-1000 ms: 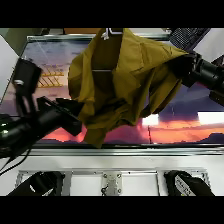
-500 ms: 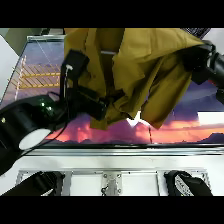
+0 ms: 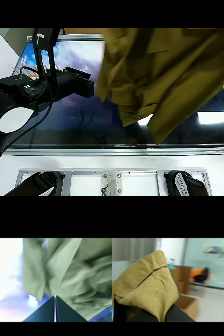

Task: Fold the clothes and pants, and hang the long-sleeved shirts on hangers.

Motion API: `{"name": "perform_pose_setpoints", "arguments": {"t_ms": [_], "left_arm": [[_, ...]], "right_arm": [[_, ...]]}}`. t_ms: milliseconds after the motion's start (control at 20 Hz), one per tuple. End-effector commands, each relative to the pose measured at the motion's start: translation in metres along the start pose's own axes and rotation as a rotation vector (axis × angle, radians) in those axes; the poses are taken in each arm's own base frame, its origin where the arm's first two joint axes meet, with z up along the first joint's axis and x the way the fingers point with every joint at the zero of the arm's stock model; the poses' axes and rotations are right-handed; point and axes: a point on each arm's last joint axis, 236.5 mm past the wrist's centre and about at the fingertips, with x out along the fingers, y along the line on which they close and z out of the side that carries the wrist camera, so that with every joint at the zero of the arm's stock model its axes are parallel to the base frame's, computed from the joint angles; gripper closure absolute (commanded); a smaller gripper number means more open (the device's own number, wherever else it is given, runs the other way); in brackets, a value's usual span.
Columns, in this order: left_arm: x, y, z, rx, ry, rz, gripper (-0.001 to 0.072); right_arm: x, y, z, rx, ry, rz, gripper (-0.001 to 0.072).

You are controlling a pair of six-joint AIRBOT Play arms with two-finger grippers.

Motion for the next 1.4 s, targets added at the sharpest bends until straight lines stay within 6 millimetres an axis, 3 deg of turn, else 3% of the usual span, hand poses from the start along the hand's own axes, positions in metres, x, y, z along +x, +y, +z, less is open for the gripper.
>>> {"name": "perform_pose_setpoints", "arguments": {"t_ms": [0, 300, 600, 850, 1100, 1350], "left_arm": [[0.0, 0.006, 0.001, 0.017, 0.001, 0.014, 0.0689], [0.001, 0.006, 0.0, 0.023, 0.005, 0.015, 0.0689], [0.002, 0.006, 0.0, 0.06, 0.005, 0.016, 0.0689], [0.002, 0.006, 0.0, 0.083, 0.005, 0.016, 0.069], [0.002, 0.006, 0.0, 0.083, 0.006, 0.016, 0.0689], [0.001, 0.006, 0.0, 0.083, 0.006, 0.016, 0.069]], "right_arm": [[-0.048, -0.076, 0.021, -0.219, 0.058, -0.379, 0.0705], [-0.132, -0.15, 0.066, -0.403, 0.059, -0.84, 0.0704], [-0.2, -0.192, 0.121, -0.521, -0.068, -1.152, 0.0704], [-0.205, -0.212, 0.152, -0.566, -0.094, -1.201, 0.0704], [-0.21, -0.219, 0.182, -0.607, -0.168, -1.247, 0.0703], [-0.214, -0.218, 0.191, -0.621, -0.196, -1.268, 0.0702]]}}
